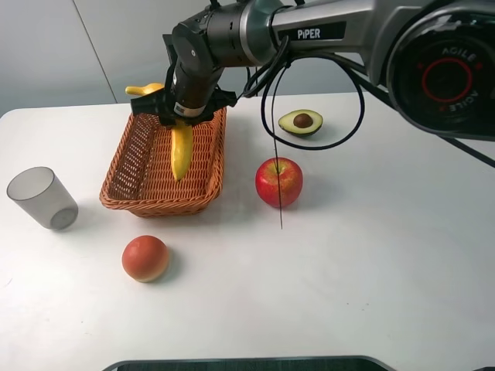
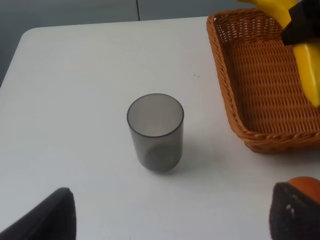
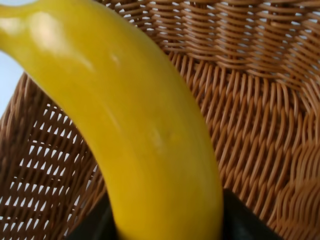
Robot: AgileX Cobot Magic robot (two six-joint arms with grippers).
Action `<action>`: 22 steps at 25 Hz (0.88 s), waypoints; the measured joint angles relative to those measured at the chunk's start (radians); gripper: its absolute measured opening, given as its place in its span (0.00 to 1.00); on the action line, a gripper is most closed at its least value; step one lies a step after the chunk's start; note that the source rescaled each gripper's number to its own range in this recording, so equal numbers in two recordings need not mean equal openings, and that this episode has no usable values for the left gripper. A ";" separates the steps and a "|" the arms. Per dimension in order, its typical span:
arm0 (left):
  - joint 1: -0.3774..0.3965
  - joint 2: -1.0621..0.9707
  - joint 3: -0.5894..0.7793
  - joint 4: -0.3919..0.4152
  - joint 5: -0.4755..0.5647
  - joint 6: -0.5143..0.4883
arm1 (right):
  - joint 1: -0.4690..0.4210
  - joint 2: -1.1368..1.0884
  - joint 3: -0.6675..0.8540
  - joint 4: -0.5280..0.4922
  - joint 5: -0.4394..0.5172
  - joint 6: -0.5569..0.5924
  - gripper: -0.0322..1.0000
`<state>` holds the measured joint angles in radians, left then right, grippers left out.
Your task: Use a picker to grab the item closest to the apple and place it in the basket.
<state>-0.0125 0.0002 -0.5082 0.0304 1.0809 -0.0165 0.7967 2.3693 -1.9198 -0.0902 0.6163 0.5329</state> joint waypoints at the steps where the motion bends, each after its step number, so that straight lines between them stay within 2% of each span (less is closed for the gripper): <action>1: 0.000 0.000 0.000 0.000 0.000 0.000 | 0.000 0.000 0.000 0.000 0.000 0.000 0.32; 3: 0.000 0.000 0.000 0.000 0.000 0.000 | 0.000 0.000 0.000 0.003 0.000 0.000 0.56; 5: 0.000 0.000 0.000 0.000 0.000 0.000 | 0.000 0.000 0.000 0.003 0.000 0.000 0.73; 7: 0.000 0.000 0.000 0.000 0.000 0.000 | 0.000 0.000 0.000 0.003 0.000 0.000 0.86; 9: 0.000 0.000 0.000 0.000 0.000 0.000 | 0.000 -0.014 0.000 0.003 0.002 0.000 0.95; 11: 0.000 0.000 0.000 0.000 0.000 0.000 | 0.000 -0.039 0.000 0.021 0.010 -0.015 0.99; 15: 0.000 0.000 0.000 0.000 0.000 0.000 | -0.012 -0.118 0.000 0.051 0.066 -0.063 1.00; 20: 0.000 0.000 0.000 0.000 0.000 0.000 | -0.054 -0.200 0.008 0.055 0.216 -0.133 1.00; 22: 0.000 0.000 0.000 0.000 0.000 0.000 | -0.076 -0.241 0.056 0.055 0.249 -0.154 1.00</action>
<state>-0.0125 0.0002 -0.5082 0.0304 1.0809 -0.0165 0.7205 2.1286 -1.8639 -0.0356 0.8657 0.3792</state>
